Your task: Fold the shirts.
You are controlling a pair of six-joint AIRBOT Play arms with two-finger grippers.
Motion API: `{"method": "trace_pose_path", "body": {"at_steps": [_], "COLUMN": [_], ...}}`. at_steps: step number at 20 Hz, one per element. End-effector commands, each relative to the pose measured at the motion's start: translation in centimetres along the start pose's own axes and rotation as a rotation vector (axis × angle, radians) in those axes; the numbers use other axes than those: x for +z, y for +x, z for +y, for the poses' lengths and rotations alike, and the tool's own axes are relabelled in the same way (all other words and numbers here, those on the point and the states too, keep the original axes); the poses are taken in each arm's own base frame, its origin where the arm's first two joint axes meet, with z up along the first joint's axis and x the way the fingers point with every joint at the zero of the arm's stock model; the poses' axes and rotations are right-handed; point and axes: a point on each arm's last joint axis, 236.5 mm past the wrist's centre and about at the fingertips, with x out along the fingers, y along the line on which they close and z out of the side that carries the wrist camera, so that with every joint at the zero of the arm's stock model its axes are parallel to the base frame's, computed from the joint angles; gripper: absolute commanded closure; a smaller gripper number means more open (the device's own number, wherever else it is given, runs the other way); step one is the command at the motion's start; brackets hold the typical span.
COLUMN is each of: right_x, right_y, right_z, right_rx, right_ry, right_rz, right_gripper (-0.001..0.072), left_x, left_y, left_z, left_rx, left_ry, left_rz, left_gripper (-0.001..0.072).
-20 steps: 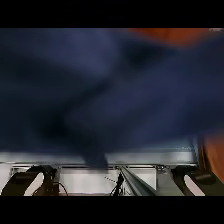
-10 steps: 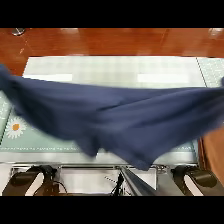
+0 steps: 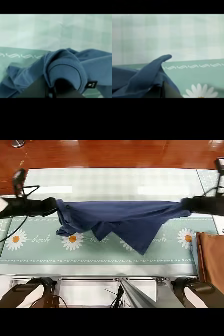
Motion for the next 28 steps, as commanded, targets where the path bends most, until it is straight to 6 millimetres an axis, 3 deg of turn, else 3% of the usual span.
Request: {"method": "trace_pose_path", "body": {"at_steps": [1,2,3,4,5,7,9,10,12,13,15,17,19,28], "right_x": [1.1,1.4,1.8,2.3,2.9,3.8,2.7,1.3,-2.9,-5.3,-9.2,-10.7,-11.2,-11.5], "right_y": [6.8,7.6,7.9,7.6,6.6,4.1,2.1,1.7,2.5,3.2,4.9,5.7,5.8,5.9], "right_z": [0.2,0.1,-0.1,-0.4,-1.6,-6.3,-11.3,-12.8,-13.8,-13.2,-10.0,-5.3,-2.3,-2.0], "right_rx": [0.027,0.045,0.068,0.095,0.1,0.032,-0.05,-0.066,-0.077,-0.058,0.043,0.237,0.372,0.384], "right_ry": [0.145,0.187,0.231,0.245,0.221,0.216,0.291,0.329,0.392,0.421,0.446,0.463,0.464,0.48], "right_rz": [0.093,0.124,0.157,0.186,0.2,0.191,0.175,0.178,0.215,0.241,0.271,0.27,0.272,0.278], "right_gripper": [0.0685,0.0667,0.0437,0.0117,0.0085,0.0085,0.0086,0.0086,0.0086,0.0087,0.0094,0.0095,0.0095,0.0094], "left_x": [0.3,0.5,0.3,0.2,0.2,0.1,-0.6,-1.7,-4.8,-6.8,-10.1,-11.8,-12.9,-11.6], "left_y": [4.5,4.9,4.6,3.7,2.3,-0.9,-2.4,-2.3,-1.1,-0.3,1.4,2.9,4.7,10.3], "left_z": [1.1,1.1,1.2,1.8,3.5,7.8,9.7,9.0,6.0,4.2,2.1,1.2,0.9,-4.7], "left_rx": [-0.011,-0.009,-0.011,-0.004,0.039,0.119,0.086,0.003,-0.182,-0.267,-0.369,-0.403,-0.362,-0.317], "left_ry": [-0.094,-0.094,-0.068,0.023,0.054,-0.002,-0.131,-0.169,-0.217,-0.233,-0.249,-0.251,-0.222,-0.116], "left_rz": [0.065,0.081,0.119,0.167,0.205,0.243,0.218,0.209,0.221,0.239,0.26,0.271,0.284,0.188], "left_gripper": [0.0446,0.0001,0.0004,0.0005,0.0004,0.0005,0.0005,0.0005,0.0005,0.0005,0.0005,0.0006,0.0005,0.0007]}}
